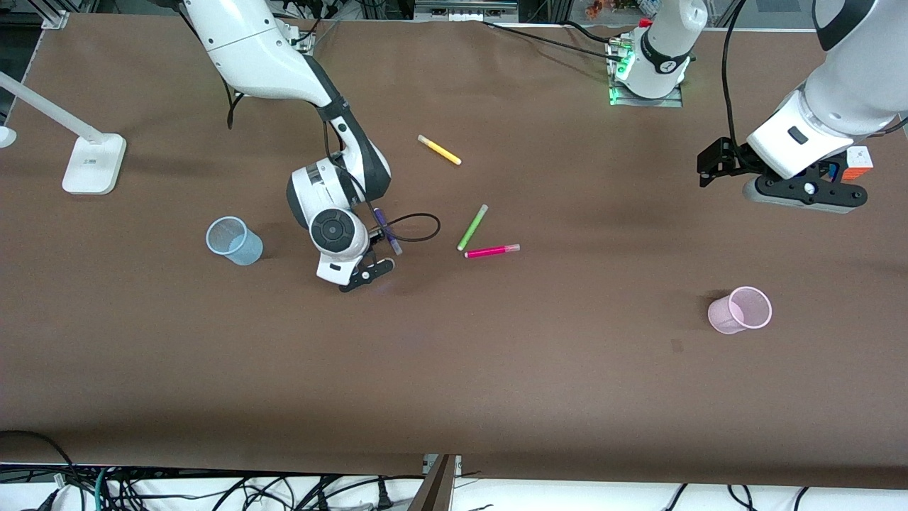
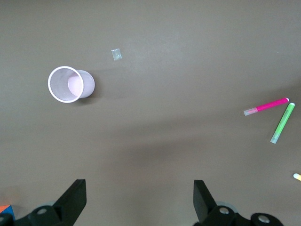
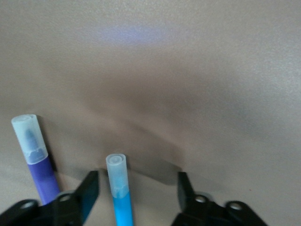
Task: Place pink and blue markers in matching cups
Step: 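Lower the right gripper and grasp the blue marker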
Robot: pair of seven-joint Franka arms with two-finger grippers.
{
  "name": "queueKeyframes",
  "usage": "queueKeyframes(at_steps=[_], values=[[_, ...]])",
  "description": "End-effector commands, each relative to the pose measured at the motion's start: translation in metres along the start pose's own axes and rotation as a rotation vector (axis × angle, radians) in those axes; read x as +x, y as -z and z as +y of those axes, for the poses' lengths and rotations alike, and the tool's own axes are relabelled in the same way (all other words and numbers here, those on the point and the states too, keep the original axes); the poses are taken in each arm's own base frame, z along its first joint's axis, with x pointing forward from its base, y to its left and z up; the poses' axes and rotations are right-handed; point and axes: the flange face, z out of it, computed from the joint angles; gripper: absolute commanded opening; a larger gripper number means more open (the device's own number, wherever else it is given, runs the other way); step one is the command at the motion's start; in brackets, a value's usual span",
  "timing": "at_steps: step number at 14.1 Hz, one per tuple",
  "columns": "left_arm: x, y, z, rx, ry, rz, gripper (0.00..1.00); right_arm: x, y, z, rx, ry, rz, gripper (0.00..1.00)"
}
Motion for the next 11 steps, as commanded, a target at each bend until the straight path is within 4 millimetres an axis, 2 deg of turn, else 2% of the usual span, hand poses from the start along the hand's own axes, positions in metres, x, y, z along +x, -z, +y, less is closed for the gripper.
queueKeyframes(at_steps=[1, 2, 5, 6, 7, 11], values=[[-0.004, 0.003, 0.001, -0.036, -0.022, -0.007, 1.0, -0.004, -0.001, -0.002, 0.014, -0.017, 0.007, 0.12], [-0.004, 0.003, 0.0, -0.036, -0.021, -0.007, 1.0, -0.004, -0.001, -0.002, 0.014, -0.017, 0.007, 0.01], [-0.004, 0.003, 0.0, -0.036, -0.021, -0.007, 1.0, -0.003, 0.006, 0.002, 0.016, -0.012, 0.011, 0.0], [-0.003, 0.002, 0.0, -0.037, -0.021, -0.008, 1.0, -0.001, 0.015, 0.007, 0.016, -0.002, 0.024, 0.0], [-0.003, 0.002, 0.0, -0.037, -0.021, -0.008, 1.0, 0.0, 0.034, 0.012, 0.014, 0.031, 0.052, 0.0], [-0.003, 0.002, 0.0, -0.057, -0.016, -0.009, 1.0, -0.016, 0.097, 0.087, 0.025, 0.225, 0.061, 0.0]])
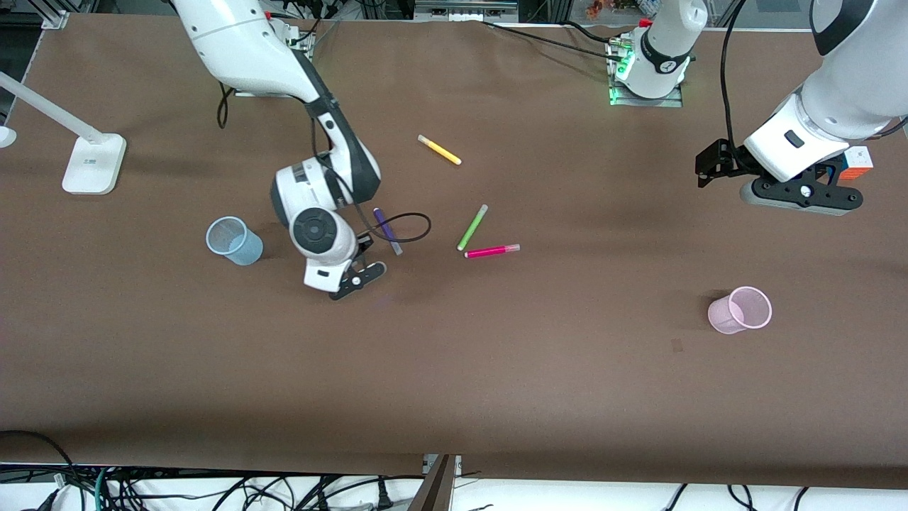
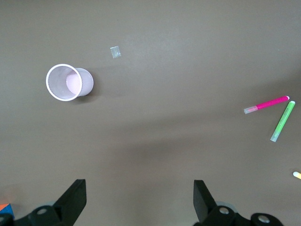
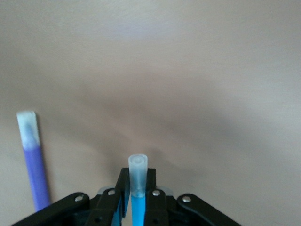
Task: Place pink and blue markers in matching cups
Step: 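Carry the blue marker to the blue cup while the left gripper reaches markers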
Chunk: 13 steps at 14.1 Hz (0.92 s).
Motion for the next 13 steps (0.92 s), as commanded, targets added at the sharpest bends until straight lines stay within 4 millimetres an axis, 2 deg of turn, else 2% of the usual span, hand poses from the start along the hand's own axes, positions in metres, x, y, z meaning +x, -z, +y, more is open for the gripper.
queueKeyframes(at_steps=[1, 4, 6, 9, 13], values=[[-0.003, 0.003, -0.003, -0.056, -0.012, -0.003, 1.0, -0.026, 0.052, 0.05, 0.053, 0.128, 0.003, 0.0], [-0.002, 0.001, -0.004, -0.061, -0.008, -0.008, 1.0, -0.045, 0.081, 0.077, 0.081, 0.259, 0.012, 0.0], [-0.002, 0.001, -0.004, -0.061, -0.008, -0.008, 1.0, -0.055, 0.099, 0.082, 0.121, 0.326, 0.034, 0.0], [-0.002, 0.001, -0.004, -0.061, -0.008, -0.008, 1.0, -0.078, 0.11, 0.12, 0.216, 0.468, 0.1, 0.0], [-0.002, 0.0, 0.004, -0.06, -0.024, -0.009, 1.0, -0.109, 0.109, 0.158, 0.353, 0.632, 0.202, 0.0]])
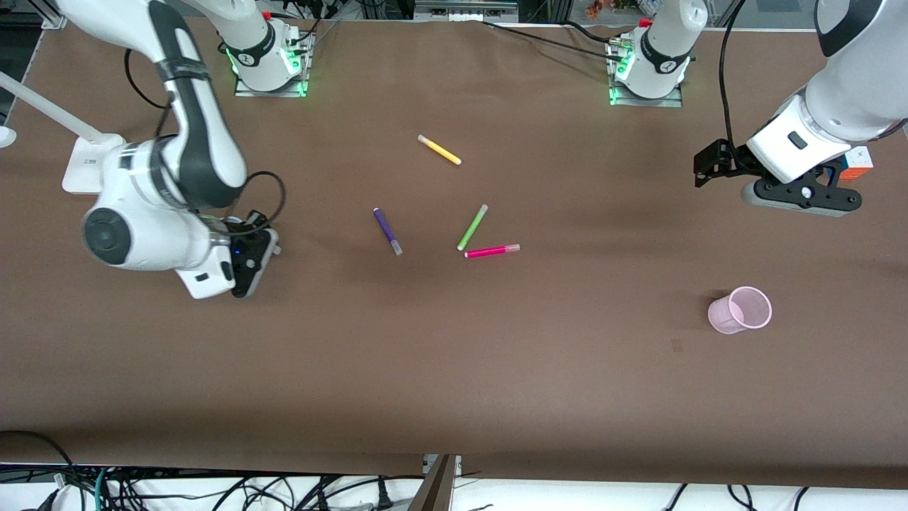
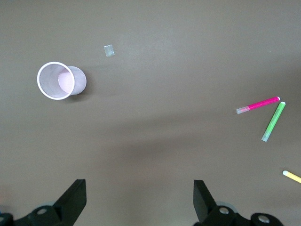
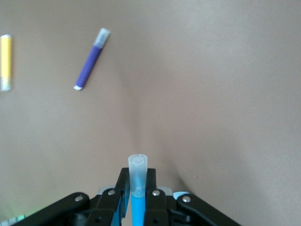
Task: Place pink and blue markers in matching cups
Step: 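Carry the blue marker to the blue cup while the left gripper reaches markers, then drop the blue marker into the cup while the left gripper lowers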
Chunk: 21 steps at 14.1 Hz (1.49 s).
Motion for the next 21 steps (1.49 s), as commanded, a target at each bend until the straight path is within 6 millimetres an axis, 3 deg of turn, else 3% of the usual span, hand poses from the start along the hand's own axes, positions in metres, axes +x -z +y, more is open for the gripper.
queueKeyframes(at_steps=[1, 3, 5, 9, 11, 14, 16, 21], values=[[-0.002, 0.001, 0.012, -0.027, -0.046, -0.006, 1.0, -0.026, 0.008, 0.002, 0.072, 0.143, 0.102, 0.0], [0.001, -0.007, 0.036, -0.026, -0.165, -0.015, 1.0, -0.044, 0.003, 0.009, 0.105, 0.218, 0.149, 0.0], [0.008, -0.027, 0.064, -0.026, -0.294, -0.047, 1.0, -0.059, -0.002, 0.012, 0.132, 0.27, 0.193, 0.0], [0.022, -0.078, 0.167, 0.001, -0.479, -0.027, 1.0, -0.108, -0.027, 0.026, 0.185, 0.33, 0.336, 0.0], [0.038, -0.117, 0.211, -0.004, -0.632, 0.024, 1.0, -0.125, -0.028, 0.032, 0.183, 0.391, 0.361, 0.0], [0.058, -0.173, 0.246, -0.01, -0.774, 0.076, 1.0, -0.146, -0.035, 0.041, 0.185, 0.429, 0.384, 0.0], [0.065, -0.208, 0.255, -0.01, -0.833, 0.064, 1.0, -0.149, -0.043, 0.047, 0.184, 0.452, 0.429, 0.0], [0.063, -0.285, 0.291, 0.022, -0.972, 0.052, 1.0, -0.153, -0.053, 0.051, 0.174, 0.552, 0.454, 0.0]])
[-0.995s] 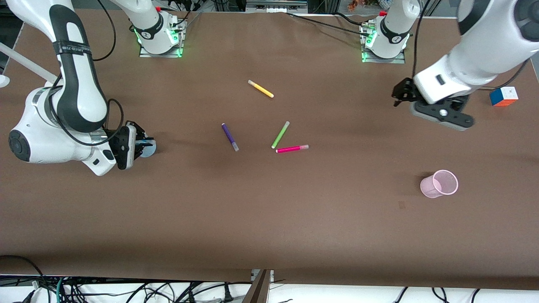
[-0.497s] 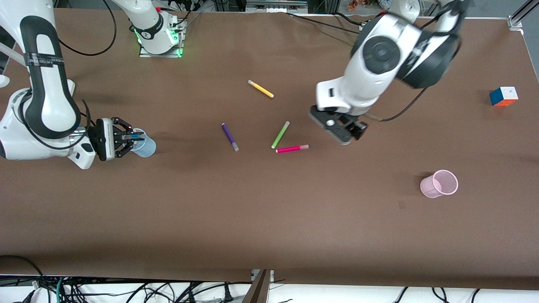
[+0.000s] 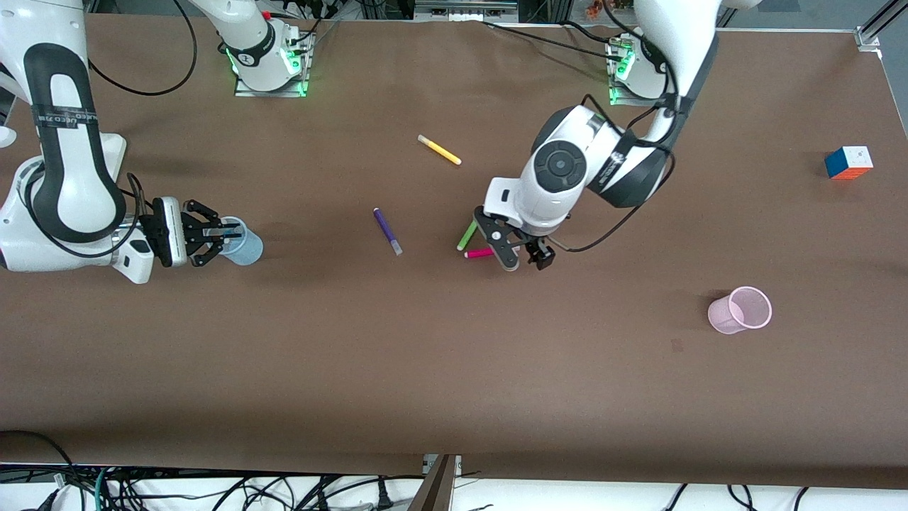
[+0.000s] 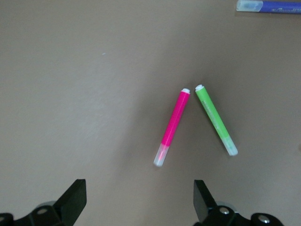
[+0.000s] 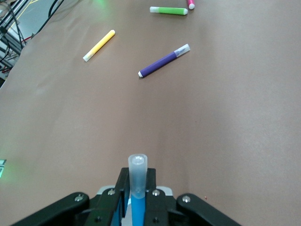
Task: Place pink and blue markers in matching cups
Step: 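Drop the blue marker into the cup while the left gripper lowers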
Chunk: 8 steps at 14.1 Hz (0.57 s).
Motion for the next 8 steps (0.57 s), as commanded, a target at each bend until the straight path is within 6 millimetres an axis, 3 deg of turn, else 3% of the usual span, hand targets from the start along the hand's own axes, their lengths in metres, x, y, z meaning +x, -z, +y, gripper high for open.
queueKeyframes(at_steps=[1, 2, 3, 4, 8], values=[[0.011, -0.031, 0.007, 0.04, -0.073, 0.002, 1.0, -0.004, 0.001, -0.005, -0.011, 0.061, 0.045, 0.0], [0.015, -0.045, 0.013, 0.04, -0.084, 0.002, 1.0, -0.006, 0.002, -0.006, -0.011, 0.067, 0.047, 0.0], [0.017, -0.055, 0.018, 0.041, -0.095, -0.001, 1.0, -0.007, 0.006, -0.007, -0.018, 0.069, 0.048, 0.25], [0.019, -0.064, 0.023, 0.063, -0.127, -0.014, 1.0, -0.009, 0.01, -0.007, -0.028, 0.067, 0.049, 0.96], [0.017, -0.084, 0.025, 0.107, -0.174, -0.018, 1.0, -0.002, 0.036, -0.001, -0.078, -0.132, 0.065, 1.0]])
